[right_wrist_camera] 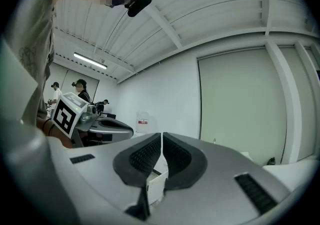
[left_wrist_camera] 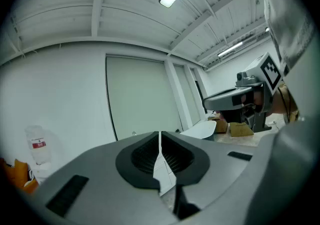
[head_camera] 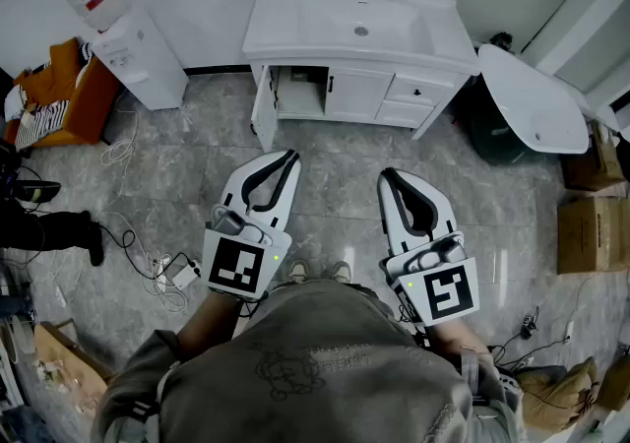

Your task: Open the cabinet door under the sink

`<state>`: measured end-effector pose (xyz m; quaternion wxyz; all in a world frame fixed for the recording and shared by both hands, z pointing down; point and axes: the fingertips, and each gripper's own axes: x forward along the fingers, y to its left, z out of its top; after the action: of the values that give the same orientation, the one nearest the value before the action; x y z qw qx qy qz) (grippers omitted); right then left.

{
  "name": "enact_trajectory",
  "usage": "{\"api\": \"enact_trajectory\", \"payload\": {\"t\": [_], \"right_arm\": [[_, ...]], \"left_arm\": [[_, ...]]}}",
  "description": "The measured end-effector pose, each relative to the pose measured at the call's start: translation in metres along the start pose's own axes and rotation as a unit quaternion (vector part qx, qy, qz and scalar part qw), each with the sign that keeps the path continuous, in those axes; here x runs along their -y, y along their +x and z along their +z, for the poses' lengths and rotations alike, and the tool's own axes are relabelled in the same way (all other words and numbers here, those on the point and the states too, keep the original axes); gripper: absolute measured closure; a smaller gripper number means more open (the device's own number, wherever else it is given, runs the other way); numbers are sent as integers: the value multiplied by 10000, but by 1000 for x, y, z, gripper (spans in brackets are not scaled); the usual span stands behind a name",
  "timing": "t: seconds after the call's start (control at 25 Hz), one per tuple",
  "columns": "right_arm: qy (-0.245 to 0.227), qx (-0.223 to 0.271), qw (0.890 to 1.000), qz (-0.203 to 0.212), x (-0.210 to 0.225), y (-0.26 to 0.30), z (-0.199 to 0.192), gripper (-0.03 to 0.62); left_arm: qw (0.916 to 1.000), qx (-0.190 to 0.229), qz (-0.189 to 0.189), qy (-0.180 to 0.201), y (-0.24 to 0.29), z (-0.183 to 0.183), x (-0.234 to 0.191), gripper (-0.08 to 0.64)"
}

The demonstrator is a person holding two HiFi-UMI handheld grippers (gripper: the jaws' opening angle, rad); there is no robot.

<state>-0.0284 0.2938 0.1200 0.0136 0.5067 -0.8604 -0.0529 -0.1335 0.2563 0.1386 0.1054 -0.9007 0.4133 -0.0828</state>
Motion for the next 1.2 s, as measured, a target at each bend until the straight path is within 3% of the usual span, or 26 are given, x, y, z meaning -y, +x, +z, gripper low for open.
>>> {"api": "enact_trajectory", "payload": {"t": [0.92,1.2], "right_arm": [[431,-89,9986,303,60,10,-29,558],[536,22,9980,344,88,3,-38,558]], "left_arm": [[9992,-295,264,-107,46,-3,12,532],[9985,-317,386,-207,65,-5,33,532]]}}
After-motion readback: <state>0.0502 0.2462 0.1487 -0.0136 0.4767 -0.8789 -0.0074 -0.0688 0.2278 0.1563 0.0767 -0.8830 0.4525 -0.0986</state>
